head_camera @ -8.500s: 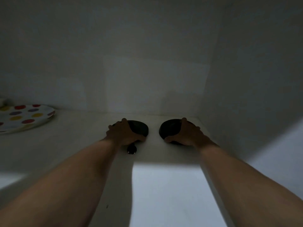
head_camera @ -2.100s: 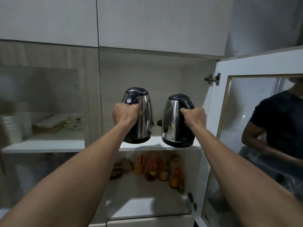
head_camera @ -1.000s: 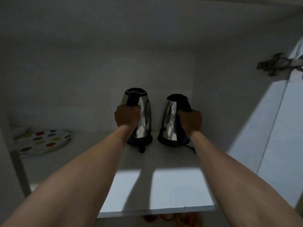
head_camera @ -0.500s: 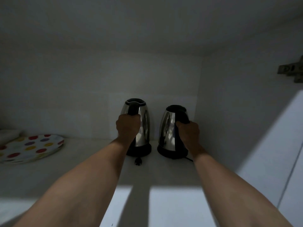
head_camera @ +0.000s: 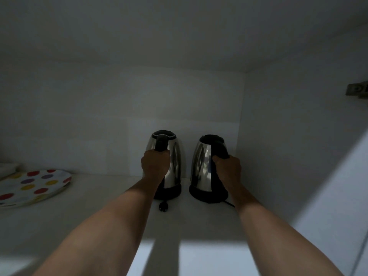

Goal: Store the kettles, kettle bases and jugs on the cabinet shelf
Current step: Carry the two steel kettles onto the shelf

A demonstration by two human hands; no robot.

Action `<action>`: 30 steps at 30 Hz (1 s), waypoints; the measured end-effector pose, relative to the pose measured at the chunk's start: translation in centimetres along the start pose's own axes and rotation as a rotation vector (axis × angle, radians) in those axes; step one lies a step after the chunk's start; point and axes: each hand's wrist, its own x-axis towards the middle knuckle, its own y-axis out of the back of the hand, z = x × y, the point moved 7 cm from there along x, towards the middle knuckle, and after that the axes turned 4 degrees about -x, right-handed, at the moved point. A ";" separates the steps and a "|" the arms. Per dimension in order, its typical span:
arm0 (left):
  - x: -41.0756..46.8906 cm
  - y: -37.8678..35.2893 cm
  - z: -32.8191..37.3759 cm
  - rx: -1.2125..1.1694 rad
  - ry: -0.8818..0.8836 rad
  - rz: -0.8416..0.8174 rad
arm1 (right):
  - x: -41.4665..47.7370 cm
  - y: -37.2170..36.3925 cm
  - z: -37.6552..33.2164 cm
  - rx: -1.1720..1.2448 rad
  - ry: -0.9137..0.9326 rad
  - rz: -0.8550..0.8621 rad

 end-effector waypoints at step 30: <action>0.4 -2.7 0.4 0.008 0.040 -0.233 | 0.0 1.1 -0.1 -0.014 0.151 -0.022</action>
